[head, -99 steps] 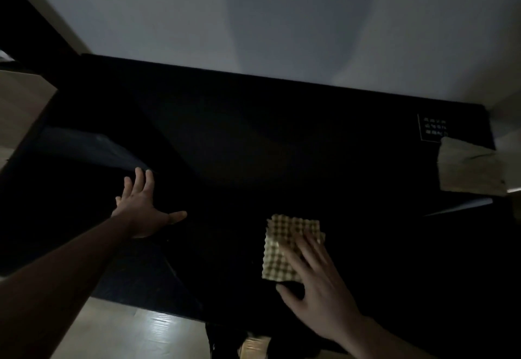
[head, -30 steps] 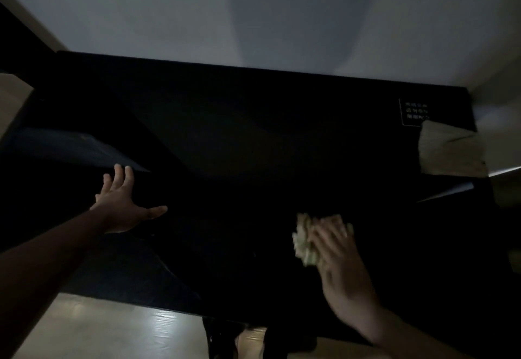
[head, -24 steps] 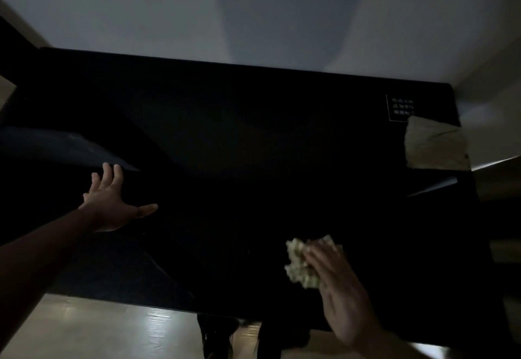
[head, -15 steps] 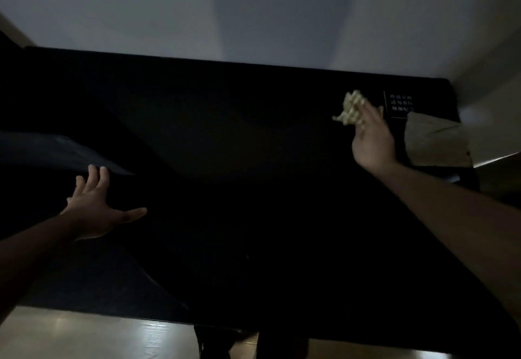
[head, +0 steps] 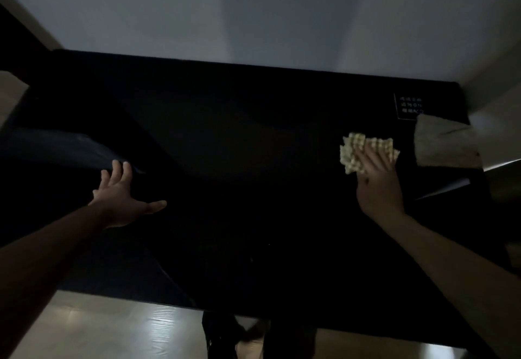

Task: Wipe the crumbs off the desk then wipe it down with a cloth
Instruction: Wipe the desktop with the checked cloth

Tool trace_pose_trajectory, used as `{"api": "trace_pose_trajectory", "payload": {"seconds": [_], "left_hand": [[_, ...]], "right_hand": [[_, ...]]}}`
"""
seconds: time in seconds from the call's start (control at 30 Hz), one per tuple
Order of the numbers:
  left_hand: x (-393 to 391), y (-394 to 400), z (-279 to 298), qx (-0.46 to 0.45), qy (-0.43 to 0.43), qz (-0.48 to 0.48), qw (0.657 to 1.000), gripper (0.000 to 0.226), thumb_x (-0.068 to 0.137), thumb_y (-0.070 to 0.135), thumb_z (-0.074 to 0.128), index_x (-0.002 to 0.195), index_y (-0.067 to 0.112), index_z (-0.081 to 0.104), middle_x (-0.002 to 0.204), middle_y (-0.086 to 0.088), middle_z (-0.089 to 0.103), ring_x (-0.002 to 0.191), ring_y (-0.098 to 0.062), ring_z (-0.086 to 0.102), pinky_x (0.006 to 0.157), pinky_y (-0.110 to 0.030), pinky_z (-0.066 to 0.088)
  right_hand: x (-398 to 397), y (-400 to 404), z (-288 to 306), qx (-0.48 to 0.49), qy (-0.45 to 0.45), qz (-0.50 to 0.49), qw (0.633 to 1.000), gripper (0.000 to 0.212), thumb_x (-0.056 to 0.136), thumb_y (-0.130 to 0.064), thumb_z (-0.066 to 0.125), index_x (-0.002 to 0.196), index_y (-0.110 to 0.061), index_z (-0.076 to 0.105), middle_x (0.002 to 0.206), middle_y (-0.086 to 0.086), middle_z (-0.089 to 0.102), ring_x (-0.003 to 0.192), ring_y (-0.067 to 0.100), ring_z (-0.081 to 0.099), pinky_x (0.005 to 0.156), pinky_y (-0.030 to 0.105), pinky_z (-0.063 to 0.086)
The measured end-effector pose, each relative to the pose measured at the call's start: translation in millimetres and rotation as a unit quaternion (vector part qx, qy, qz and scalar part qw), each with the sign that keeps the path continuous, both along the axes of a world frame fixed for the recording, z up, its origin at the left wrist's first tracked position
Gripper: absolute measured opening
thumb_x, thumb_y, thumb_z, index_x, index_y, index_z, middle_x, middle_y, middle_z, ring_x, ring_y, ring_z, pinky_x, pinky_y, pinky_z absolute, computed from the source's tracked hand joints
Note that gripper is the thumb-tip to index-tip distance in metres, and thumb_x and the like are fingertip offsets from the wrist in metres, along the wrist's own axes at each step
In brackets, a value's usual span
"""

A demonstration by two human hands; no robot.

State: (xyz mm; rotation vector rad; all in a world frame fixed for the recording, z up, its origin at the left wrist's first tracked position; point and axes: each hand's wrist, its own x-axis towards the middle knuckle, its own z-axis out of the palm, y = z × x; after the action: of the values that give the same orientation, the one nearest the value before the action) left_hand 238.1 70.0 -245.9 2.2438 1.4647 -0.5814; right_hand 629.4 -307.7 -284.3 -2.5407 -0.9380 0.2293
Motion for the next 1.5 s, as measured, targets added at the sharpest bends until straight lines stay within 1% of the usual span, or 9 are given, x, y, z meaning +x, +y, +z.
{"api": "trace_pose_trajectory", "payload": {"seconds": [0.3, 0.43, 0.67, 0.87, 0.97, 1.2, 1.3, 1.4, 1.5], "left_hand": [[5, -8, 12, -0.011, 0.008, 0.008, 1.000, 0.143, 0.059, 0.079, 0.074, 0.159, 0.022, -0.011, 0.166, 0.002, -0.022, 0.154, -0.027, -0.017, 0.124, -0.060, 0.011], [3, -6, 9, -0.007, 0.002, 0.013, 1.000, 0.144, 0.057, 0.081, 0.074, 0.159, 0.023, -0.010, 0.167, 0.002, -0.021, 0.154, -0.027, -0.016, 0.124, -0.059, 0.011], [5, -6, 8, -0.003, 0.014, 0.007, 1.000, 0.142, 0.060, 0.079, 0.074, 0.159, 0.021, -0.010, 0.167, 0.001, -0.021, 0.154, -0.029, -0.015, 0.123, -0.060, 0.011], [4, -6, 6, -0.001, 0.009, 0.005, 1.000, 0.140, 0.063, 0.075, 0.076, 0.159, 0.020, -0.009, 0.167, 0.001, -0.020, 0.154, -0.029, -0.015, 0.123, -0.060, 0.011], [3, -7, 7, -0.001, 0.010, 0.005, 1.000, 0.138, 0.064, 0.073, 0.076, 0.159, 0.020, -0.008, 0.167, 0.000, -0.019, 0.154, -0.029, -0.015, 0.123, -0.060, 0.011], [3, -4, 5, 0.005, 0.013, 0.003, 1.000, 0.141, 0.060, 0.077, 0.076, 0.160, 0.019, -0.007, 0.168, 0.000, -0.017, 0.155, -0.030, -0.012, 0.121, -0.064, 0.015], [4, -5, 8, -0.003, 0.018, 0.001, 1.000, 0.141, 0.061, 0.076, 0.075, 0.159, 0.019, -0.008, 0.168, 0.000, -0.018, 0.155, -0.031, -0.013, 0.121, -0.064, 0.014], [3, -4, 7, -0.002, 0.020, -0.001, 1.000, 0.142, 0.060, 0.078, 0.075, 0.159, 0.019, -0.008, 0.168, -0.001, -0.018, 0.155, -0.031, -0.013, 0.120, -0.065, 0.014], [3, -2, 4, -0.001, 0.022, -0.005, 1.000, 0.142, 0.059, 0.080, 0.073, 0.159, 0.020, -0.009, 0.167, -0.001, -0.019, 0.155, -0.031, -0.014, 0.120, -0.065, 0.014]], "right_hand": [[-181, -137, 5, 0.045, 0.039, 0.060, 0.996, 0.049, 0.096, -0.025, 0.042, 0.145, -0.023, 0.052, 0.159, -0.001, 0.042, 0.151, 0.030, 0.033, 0.119, 0.063, 0.026], [-159, -96, 26, 0.169, 0.164, -0.058, 0.970, 0.074, 0.097, 0.002, 0.047, 0.141, -0.058, 0.042, 0.153, -0.025, 0.044, 0.147, 0.012, 0.038, 0.121, 0.046, 0.030], [-16, 31, 35, 0.190, 0.054, -0.097, 0.975, 0.047, 0.101, -0.012, 0.040, 0.148, -0.010, 0.049, 0.157, 0.006, 0.045, 0.150, 0.025, 0.034, 0.125, 0.041, 0.025], [-23, 4, -5, -0.008, -0.008, 0.021, 1.000, 0.059, 0.092, -0.006, 0.048, 0.150, -0.016, 0.047, 0.163, 0.003, 0.035, 0.153, 0.028, 0.024, 0.127, 0.047, 0.012], [-66, -31, 0, 0.010, -0.003, 0.009, 1.000, 0.069, 0.086, 0.003, 0.054, 0.150, -0.020, 0.047, 0.163, 0.000, 0.035, 0.155, 0.024, 0.022, 0.129, 0.040, 0.003], [-171, -149, 13, 0.016, 0.066, 0.019, 0.998, 0.062, 0.086, -0.013, 0.037, 0.146, -0.018, 0.053, 0.159, -0.003, 0.040, 0.151, 0.024, 0.033, 0.123, 0.042, 0.024], [-153, -160, 28, 0.064, 0.125, -0.086, 0.986, 0.056, 0.092, -0.003, 0.044, 0.144, -0.020, 0.052, 0.152, -0.001, 0.049, 0.145, 0.024, 0.043, 0.120, 0.026, 0.027], [-96, -139, 49, 0.081, 0.129, -0.202, 0.967, 0.056, 0.093, 0.009, 0.053, 0.144, -0.014, 0.053, 0.144, 0.014, 0.057, 0.136, 0.034, 0.051, 0.110, 0.034, 0.036], [-39, -96, 71, 0.125, 0.088, -0.166, 0.974, 0.050, 0.100, 0.000, 0.049, 0.146, -0.018, 0.050, 0.151, 0.009, 0.051, 0.143, 0.025, 0.043, 0.116, 0.041, 0.036]]}}
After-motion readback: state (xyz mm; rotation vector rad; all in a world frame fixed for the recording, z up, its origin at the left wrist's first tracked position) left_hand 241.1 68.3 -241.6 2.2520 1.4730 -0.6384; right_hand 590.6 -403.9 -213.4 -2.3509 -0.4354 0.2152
